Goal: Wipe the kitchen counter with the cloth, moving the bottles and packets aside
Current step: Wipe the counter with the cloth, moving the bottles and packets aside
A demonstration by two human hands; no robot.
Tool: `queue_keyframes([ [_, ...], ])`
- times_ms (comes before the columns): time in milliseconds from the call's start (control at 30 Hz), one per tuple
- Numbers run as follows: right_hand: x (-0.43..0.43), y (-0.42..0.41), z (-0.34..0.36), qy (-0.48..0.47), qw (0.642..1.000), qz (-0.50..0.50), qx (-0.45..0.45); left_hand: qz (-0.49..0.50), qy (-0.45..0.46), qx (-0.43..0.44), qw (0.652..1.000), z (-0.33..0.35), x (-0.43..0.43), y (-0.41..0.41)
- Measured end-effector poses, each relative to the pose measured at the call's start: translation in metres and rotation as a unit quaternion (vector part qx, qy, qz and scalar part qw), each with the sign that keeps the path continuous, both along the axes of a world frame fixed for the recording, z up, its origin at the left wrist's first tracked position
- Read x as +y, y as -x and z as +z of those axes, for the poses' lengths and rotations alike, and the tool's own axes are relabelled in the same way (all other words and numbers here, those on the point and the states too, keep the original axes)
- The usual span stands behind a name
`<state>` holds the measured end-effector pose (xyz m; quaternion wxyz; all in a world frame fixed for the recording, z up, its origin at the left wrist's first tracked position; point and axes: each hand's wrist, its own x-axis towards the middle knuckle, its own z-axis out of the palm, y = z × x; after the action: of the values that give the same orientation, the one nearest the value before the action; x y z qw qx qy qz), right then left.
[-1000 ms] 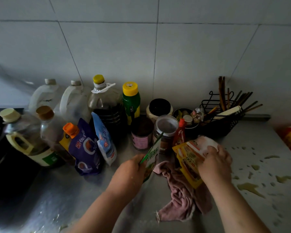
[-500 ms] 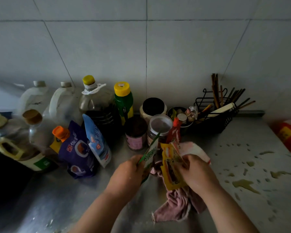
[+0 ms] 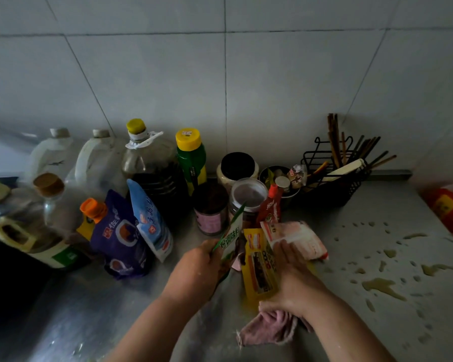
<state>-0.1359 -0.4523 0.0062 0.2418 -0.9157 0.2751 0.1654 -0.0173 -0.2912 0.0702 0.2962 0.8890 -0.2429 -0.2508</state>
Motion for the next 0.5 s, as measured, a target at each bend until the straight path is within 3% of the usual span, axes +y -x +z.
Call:
queue_keyframes([
  [300,0.014,-0.001,0.004,0.035,0.999,-0.034,-0.021,0.017,0.001,-0.009,1.000,0.002,0.011,-0.002],
  [500,0.005,-0.005,0.027,0.068,0.980,-0.158,-0.104,0.027,-0.001,0.004,1.000,0.002,0.019,-0.004],
])
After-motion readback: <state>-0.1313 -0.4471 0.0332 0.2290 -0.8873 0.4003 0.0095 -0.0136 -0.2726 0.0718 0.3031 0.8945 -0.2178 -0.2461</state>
